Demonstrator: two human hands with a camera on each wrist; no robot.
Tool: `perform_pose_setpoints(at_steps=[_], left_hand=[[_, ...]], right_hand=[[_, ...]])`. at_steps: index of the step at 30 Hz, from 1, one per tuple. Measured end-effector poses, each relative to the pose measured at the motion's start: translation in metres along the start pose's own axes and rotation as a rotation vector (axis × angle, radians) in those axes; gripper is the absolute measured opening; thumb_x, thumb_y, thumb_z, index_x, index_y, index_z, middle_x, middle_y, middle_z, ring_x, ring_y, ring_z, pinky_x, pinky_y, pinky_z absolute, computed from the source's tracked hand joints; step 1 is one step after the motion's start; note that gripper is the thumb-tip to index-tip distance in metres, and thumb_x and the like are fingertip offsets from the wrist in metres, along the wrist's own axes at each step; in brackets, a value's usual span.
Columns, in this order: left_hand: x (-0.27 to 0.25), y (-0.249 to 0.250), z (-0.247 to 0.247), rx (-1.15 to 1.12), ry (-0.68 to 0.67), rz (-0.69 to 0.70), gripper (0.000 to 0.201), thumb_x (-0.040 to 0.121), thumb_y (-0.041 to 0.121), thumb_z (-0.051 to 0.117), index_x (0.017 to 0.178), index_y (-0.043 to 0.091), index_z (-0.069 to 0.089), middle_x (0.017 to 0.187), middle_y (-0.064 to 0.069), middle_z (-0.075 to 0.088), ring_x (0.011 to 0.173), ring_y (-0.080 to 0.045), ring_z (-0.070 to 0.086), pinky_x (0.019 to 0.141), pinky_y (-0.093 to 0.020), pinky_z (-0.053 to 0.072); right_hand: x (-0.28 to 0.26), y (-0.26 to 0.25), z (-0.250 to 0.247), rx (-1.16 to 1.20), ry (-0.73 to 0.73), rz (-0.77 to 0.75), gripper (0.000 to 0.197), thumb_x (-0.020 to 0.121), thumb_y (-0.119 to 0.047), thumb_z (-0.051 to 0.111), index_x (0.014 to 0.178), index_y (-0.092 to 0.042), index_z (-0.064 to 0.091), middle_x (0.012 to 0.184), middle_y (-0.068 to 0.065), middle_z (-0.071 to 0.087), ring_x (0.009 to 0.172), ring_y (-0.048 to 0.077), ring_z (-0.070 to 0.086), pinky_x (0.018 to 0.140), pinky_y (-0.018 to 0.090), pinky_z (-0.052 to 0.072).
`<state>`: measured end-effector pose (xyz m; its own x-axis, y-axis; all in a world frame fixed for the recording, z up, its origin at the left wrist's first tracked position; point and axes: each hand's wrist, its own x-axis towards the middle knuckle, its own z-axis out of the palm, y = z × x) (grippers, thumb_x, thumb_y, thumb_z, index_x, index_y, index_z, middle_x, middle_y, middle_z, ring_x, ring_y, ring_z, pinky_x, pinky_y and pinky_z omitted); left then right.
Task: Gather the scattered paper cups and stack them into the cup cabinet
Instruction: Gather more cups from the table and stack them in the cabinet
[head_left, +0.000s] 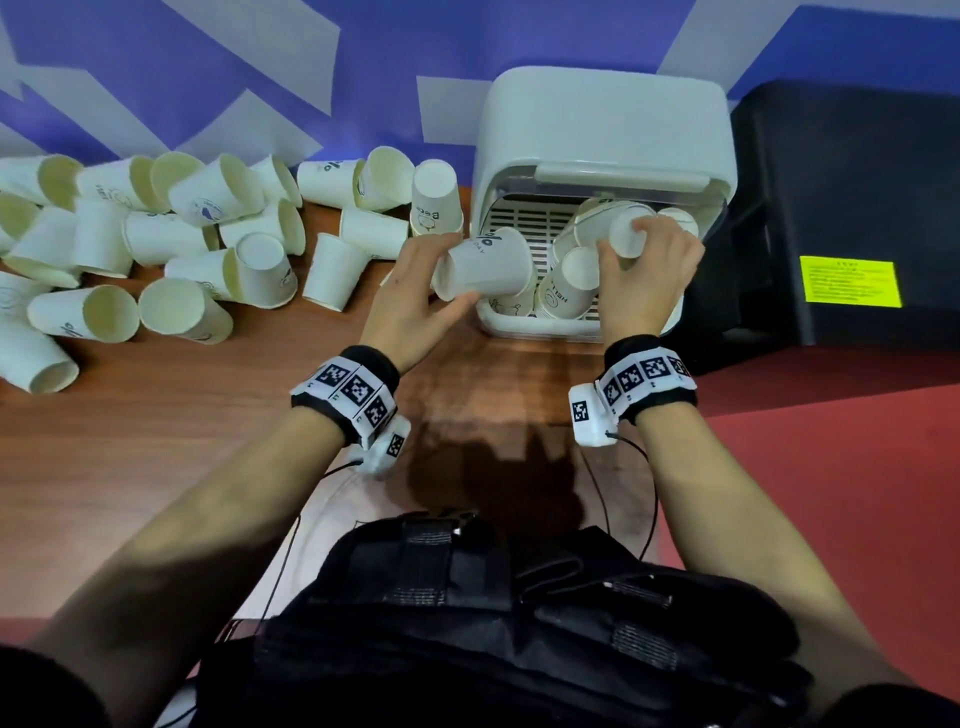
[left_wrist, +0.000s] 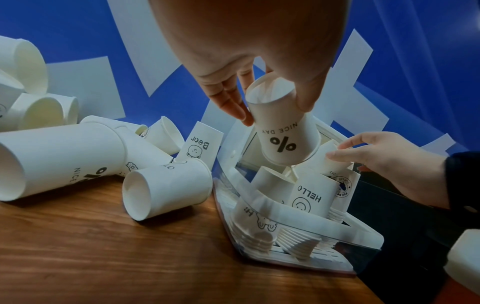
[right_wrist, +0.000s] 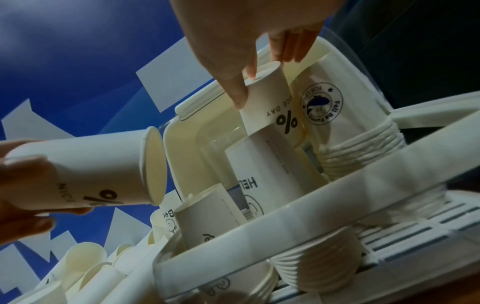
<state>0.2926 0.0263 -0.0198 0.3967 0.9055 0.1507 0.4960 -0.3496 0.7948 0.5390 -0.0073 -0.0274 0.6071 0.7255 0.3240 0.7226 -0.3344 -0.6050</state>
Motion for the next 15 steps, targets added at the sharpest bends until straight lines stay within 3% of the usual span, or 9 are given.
perform_pose_setpoints(at_steps=[5,12,15], left_hand=[[0.002,-0.005,0.0,-0.017,0.005,-0.006,0.053,0.085,0.027,0.07,0.131,0.014,0.048,0.125,-0.001,0.048,0.114,-0.007,0.046,0.092,-0.032,0.045],[-0.002,-0.014,0.0,-0.065,-0.003,-0.049,0.054,0.086,0.033,0.069,0.132,0.019,0.046,0.126,0.0,0.048,0.116,-0.013,0.049,0.091,-0.041,0.049],[-0.001,-0.015,0.001,-0.068,-0.004,-0.071,0.054,0.085,0.032,0.07,0.132,0.018,0.047,0.128,0.0,0.048,0.115,-0.011,0.048,0.09,-0.041,0.05]], right_hand=[[0.006,0.001,0.01,-0.064,-0.035,-0.024,0.037,0.084,-0.035,0.062,0.112,-0.012,0.061,0.122,0.003,0.058,0.118,0.029,0.042,0.104,0.037,0.032],[0.015,-0.001,0.017,-0.064,-0.054,-0.059,0.039,0.083,-0.038,0.061,0.106,-0.007,0.063,0.11,0.009,0.062,0.126,0.03,0.039,0.105,0.038,0.034],[0.019,-0.006,0.019,-0.09,-0.037,-0.075,0.041,0.081,-0.039,0.056,0.105,-0.006,0.065,0.105,0.01,0.064,0.12,0.031,0.044,0.102,0.038,0.036]])
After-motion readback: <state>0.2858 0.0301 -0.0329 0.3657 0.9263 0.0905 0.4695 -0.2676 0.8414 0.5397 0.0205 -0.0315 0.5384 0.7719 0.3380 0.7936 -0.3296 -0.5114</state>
